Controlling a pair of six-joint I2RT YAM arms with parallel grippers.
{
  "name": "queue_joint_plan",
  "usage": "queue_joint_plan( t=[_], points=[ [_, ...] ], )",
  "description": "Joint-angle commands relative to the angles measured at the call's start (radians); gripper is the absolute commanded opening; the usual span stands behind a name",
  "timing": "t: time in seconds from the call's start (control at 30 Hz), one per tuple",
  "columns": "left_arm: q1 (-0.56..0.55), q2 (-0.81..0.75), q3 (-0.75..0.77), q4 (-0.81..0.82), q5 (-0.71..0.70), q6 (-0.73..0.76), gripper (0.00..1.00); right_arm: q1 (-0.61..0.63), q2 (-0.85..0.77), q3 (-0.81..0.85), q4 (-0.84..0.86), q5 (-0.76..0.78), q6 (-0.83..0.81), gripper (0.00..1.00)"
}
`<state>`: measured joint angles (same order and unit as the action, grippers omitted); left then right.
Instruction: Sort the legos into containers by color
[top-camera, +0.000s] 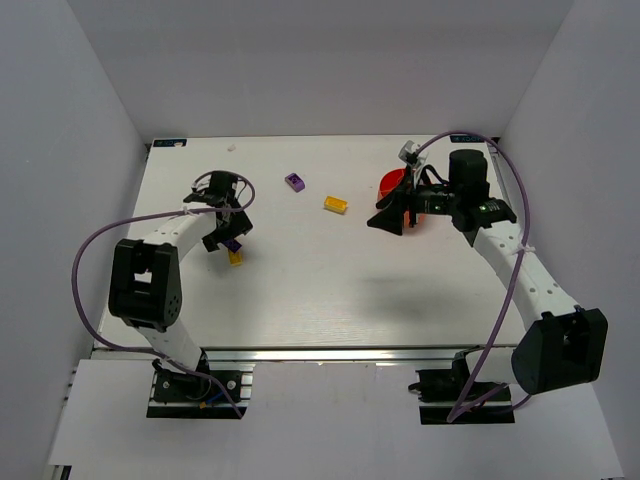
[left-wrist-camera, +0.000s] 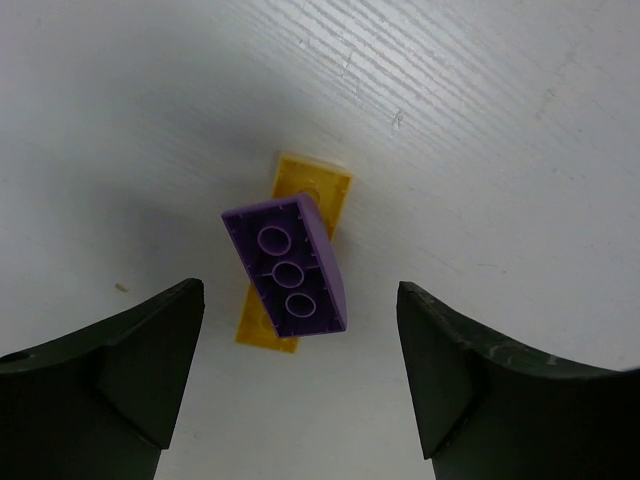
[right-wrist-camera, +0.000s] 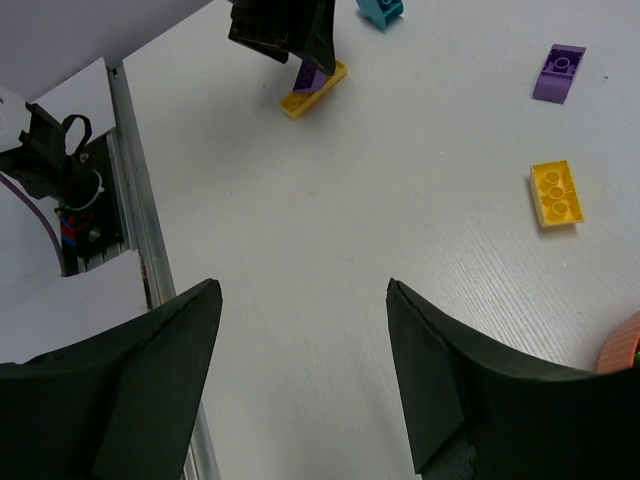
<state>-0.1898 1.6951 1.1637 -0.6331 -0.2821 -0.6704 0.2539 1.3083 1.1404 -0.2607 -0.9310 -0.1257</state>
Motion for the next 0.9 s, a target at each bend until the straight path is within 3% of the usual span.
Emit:
queue_joint_plan(
  t=[0.0, 0.13, 0.33, 0.57, 0.7, 0.87],
  points=[
    [0.004, -0.038, -0.002, -0.004, 0.021, -0.064, 0.87, -0.019, -0.007, -0.007, 0.026, -0.040, 0.014, 0.72],
    [0.004, -0.014, -0.016, 0.012, 0.029, -0.087, 0.84, -0.034, 0.000, -0.008, 0.029, -0.052, 0.018, 0.72],
    [0.013, 0.037, -0.016, 0.046, 0.044, -0.103, 0.68, -0.057, 0.000, -0.013, 0.035, -0.072, 0.028, 0.72],
    [0.032, 0.052, -0.016, 0.049, 0.047, -0.097, 0.62, -0.084, 0.006, -0.018, 0.044, -0.106, 0.044, 0.72],
    [0.032, 0.035, -0.016, 0.055, 0.047, -0.092, 0.50, -0.097, 0.006, -0.022, 0.051, -0.114, 0.051, 0.72],
    [0.032, -0.009, -0.019, 0.072, 0.067, -0.049, 0.26, -0.104, 0.011, -0.025, 0.054, -0.121, 0.052, 0.72]
  ],
)
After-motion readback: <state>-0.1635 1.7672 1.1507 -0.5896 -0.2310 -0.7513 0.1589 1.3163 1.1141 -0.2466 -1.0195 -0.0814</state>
